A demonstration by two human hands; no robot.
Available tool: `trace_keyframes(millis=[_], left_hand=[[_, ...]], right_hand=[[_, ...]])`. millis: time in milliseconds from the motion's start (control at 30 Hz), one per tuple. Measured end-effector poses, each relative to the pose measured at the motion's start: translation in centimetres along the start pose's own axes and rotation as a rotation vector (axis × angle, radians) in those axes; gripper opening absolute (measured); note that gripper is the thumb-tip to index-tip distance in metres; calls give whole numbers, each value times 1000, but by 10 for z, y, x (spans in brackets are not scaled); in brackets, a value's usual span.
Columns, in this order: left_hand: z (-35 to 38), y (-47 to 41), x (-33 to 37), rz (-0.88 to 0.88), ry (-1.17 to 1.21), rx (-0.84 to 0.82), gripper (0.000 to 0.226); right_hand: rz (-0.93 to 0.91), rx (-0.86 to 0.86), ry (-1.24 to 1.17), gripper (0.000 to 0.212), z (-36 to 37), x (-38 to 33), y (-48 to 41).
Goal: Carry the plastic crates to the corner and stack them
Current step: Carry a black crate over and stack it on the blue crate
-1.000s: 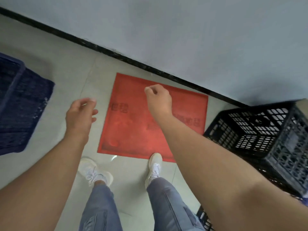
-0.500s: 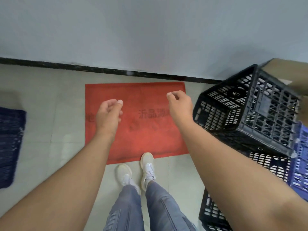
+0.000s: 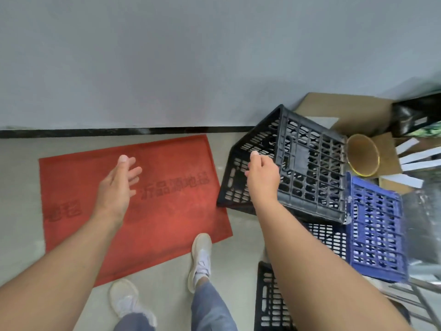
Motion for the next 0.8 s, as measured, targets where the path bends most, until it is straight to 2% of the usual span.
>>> trace_keyframes(millis=[167, 300, 500, 633, 800], left_hand=[[68, -28, -1, -22, 18, -16, 53], [108, -46, -5, -27, 19, -48, 52], [128, -75, -19, -48, -1, -42, 50], [132, -87, -31, -77, -7, -28, 48], [139, -89, -43, -102, 16, -16, 47]], right_hand=[[58, 49, -2, 34, -54, 20, -63], [104, 15, 75, 25, -71, 34, -103], [229, -2, 224, 48, -65, 44, -152], [247, -43, 292, 51, -58, 41, -174], [305, -74, 267, 58, -44, 42, -182]])
Point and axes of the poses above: each hand's wrist, its own y-axis away from the middle knuckle, its own z-axis out of the palm, x = y × z, the point moved 1 cm from there along -y, towards the middle knuckle, and after that the axes turned 15 degrees about -x, right-handed, at the moved point
